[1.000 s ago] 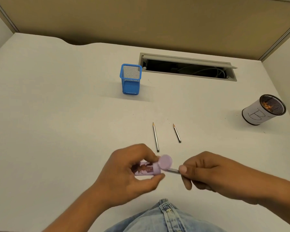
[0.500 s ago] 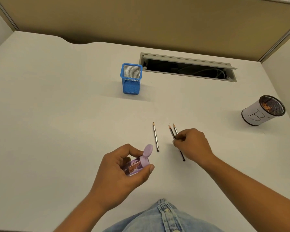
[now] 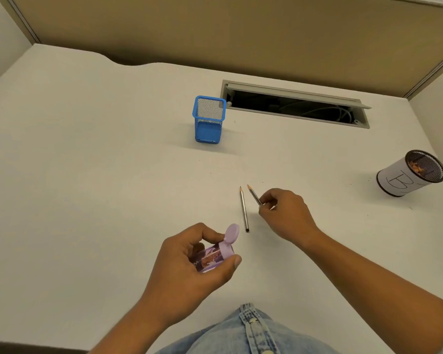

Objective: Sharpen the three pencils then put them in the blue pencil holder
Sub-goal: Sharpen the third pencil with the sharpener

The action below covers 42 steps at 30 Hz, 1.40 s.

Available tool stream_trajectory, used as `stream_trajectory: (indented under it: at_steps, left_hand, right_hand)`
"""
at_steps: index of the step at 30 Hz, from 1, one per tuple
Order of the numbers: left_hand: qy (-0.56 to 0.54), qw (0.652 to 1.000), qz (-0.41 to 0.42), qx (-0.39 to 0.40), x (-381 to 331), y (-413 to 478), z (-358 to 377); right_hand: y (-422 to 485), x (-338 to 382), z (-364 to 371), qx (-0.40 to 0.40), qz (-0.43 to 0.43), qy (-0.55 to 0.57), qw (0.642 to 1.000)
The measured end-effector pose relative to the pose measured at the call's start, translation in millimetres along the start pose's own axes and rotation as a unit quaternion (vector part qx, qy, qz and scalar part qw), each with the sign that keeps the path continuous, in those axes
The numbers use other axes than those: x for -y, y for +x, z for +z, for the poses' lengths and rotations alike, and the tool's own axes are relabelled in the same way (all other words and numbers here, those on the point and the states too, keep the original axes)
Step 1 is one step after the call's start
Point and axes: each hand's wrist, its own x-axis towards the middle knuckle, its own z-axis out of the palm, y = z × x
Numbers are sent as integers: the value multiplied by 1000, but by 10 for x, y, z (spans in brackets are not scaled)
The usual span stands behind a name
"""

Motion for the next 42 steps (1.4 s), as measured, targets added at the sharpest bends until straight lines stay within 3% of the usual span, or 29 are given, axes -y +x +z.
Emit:
stream_trajectory:
  at_steps: [4, 8, 12, 18, 22, 25, 26, 28, 29, 30, 31, 33, 34, 36, 37, 38, 40, 41, 42]
  left_hand:
    - [1, 1000, 4, -21, -18, 39, -48]
    - [2, 999, 12, -50, -40, 90, -99]
    - [15, 998, 18, -53, -69, 130, -116]
    - [27, 999, 21, 7, -151, 129, -80]
    - [23, 997, -8, 75, -172, 136, -105]
    - [-13, 997, 8, 74, -191, 91, -80]
    - [-6, 997, 32, 66, -199, 65, -63]
    - [79, 983, 160, 51, -191, 52, -73]
    - [142, 958, 244, 54, -183, 61, -82]
    - [195, 927, 314, 62, -174, 62, -80]
    - [227, 905, 352, 75, -148, 58, -79]
    - [226, 911, 329, 104, -163, 43, -65]
    - [201, 934, 277, 106, -208, 20, -49]
    - [84, 984, 114, 108, -256, -12, -19]
    - [12, 993, 31, 114, -266, -5, 0]
    - [-51, 991, -24, 121, -253, -10, 24]
    - [-124, 983, -58, 124, -242, -20, 88]
    - [-129, 984, -51, 114, -252, -32, 121]
    - [-90, 992, -17, 90, -239, -53, 148]
  right_hand:
    - [-367, 214, -183, 32, -118, 76, 990]
    - [-691, 299, -406, 38, -182, 106, 977]
    - [-849, 334, -534, 36, -228, 55, 971]
    - [-913, 362, -576, 10, -296, -6, 955]
    - [-929, 324, -635, -39, -394, -90, 914]
    - [-982, 319, -676, -87, -479, -141, 862]
    - [-1016, 336, -703, -84, -479, -150, 861]
    - [-1100, 406, -724, -11, -377, -109, 920]
    - [-1132, 456, -734, 68, -274, -28, 959]
    - [-1142, 477, -741, 157, -155, 80, 972]
    - [-1142, 460, -747, 225, -32, 162, 960]
    - [-1168, 416, -768, 271, 37, 174, 946]
    - [-1180, 392, -777, 251, 6, 135, 959]
    - [-1203, 336, -825, 156, -153, 7, 976]
    - [-1183, 333, -863, 97, -242, -70, 963]
    - [-1160, 319, -875, 35, -345, -136, 928]
    - [-1079, 249, -885, -15, -492, -206, 846]
    - [-1052, 229, -883, -22, -517, -211, 829]
    - [-1054, 262, -872, -2, -494, -204, 845]
